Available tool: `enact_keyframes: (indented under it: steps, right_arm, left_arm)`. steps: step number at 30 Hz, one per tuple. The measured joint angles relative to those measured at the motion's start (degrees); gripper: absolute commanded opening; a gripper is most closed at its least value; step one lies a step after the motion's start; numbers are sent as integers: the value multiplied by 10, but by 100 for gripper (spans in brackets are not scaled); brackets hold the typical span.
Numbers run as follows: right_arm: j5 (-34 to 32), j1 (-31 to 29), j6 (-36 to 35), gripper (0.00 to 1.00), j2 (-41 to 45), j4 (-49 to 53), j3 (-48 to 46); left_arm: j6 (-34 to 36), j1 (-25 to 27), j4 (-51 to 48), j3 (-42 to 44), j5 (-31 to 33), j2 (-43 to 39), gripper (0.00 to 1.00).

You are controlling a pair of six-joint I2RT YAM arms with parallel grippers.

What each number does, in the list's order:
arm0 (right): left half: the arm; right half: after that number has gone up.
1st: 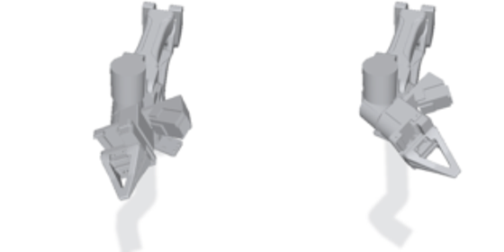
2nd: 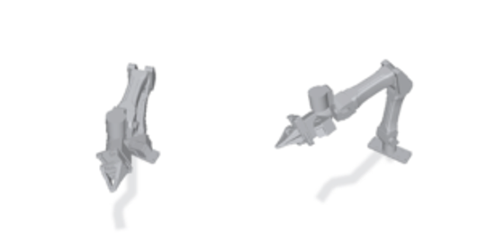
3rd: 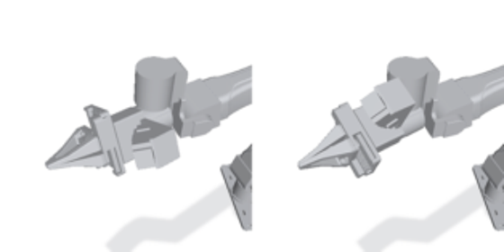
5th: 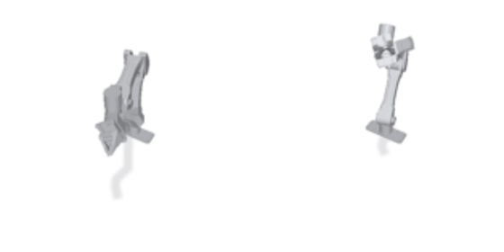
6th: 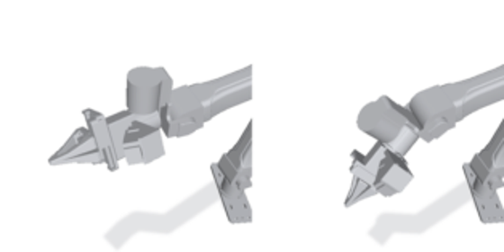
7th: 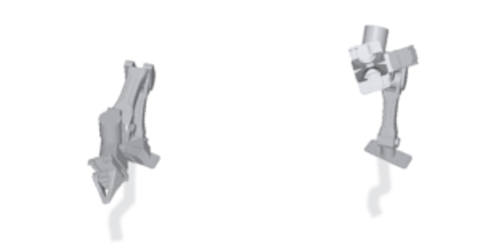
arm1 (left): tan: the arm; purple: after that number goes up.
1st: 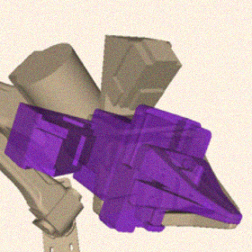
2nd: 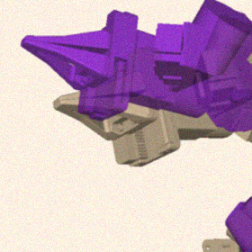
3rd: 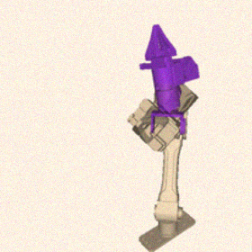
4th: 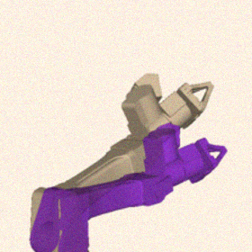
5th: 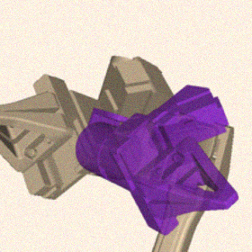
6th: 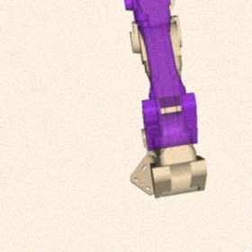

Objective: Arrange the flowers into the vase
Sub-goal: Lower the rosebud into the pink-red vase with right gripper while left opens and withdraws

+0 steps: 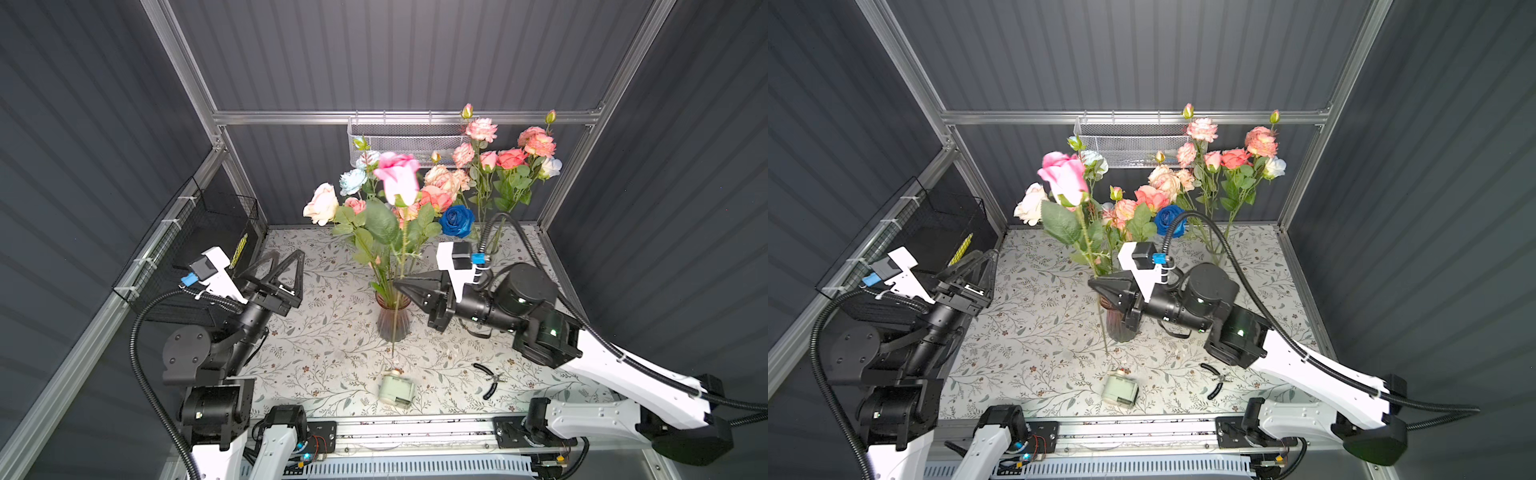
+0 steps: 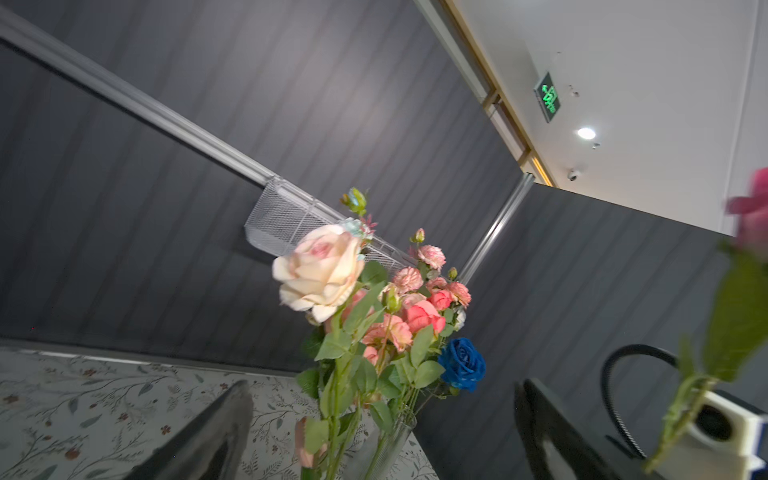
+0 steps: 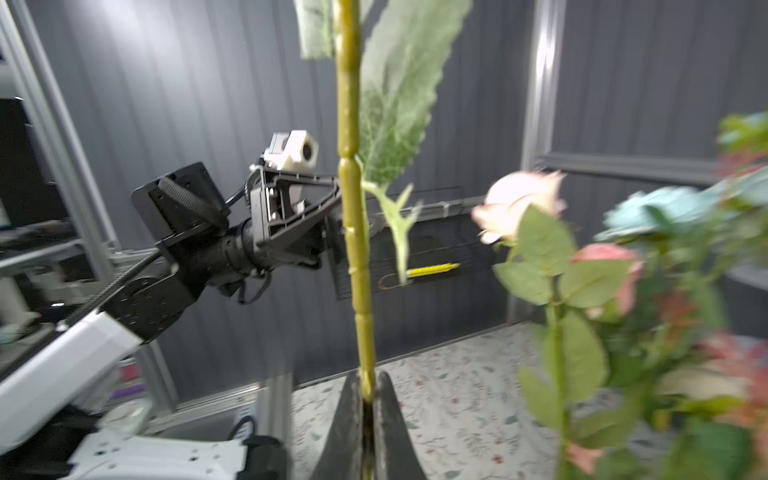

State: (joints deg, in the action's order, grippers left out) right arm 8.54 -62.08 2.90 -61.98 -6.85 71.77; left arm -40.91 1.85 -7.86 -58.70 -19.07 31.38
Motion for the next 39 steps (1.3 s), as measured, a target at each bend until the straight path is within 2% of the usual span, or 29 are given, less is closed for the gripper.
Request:
enact_keyframes:
  steps: [4,6,14,20,28,30,32,34,36,39]
  right_arm:
    - [-72,5,-65,0,12,-27,3]
    - [-87,13,-89,0,0,-39,9]
    - [-96,75,-135,0,-92,-90,21]
    - [-96,96,-138,0,-116,-133,3]
    - [-97,99,-83,1,-103,-178,-128]
    - [-98,99,-64,7,-103,-183,-160]
    - [-101,97,-47,19,-103,-189,-187]
    - [-105,94,-33,42,-99,-190,-209]
    - [-109,91,-18,57,-89,-192,-228]
    - [-116,86,-2,66,-58,-193,-253]
  left_arm:
    - [3,0,-43,49,37,8,100]
    - [3,0,-55,63,46,10,100]
    - [3,0,-63,80,54,14,100]
    - [2,0,-60,91,54,22,100]
    - [2,0,-52,113,50,34,100]
    - [2,0,-50,118,49,36,100]
    - [2,0,-49,122,49,37,100]
    - [2,0,-48,125,49,38,100]
    - [2,0,-48,125,49,43,100]
    - [0,0,-48,125,50,51,100]
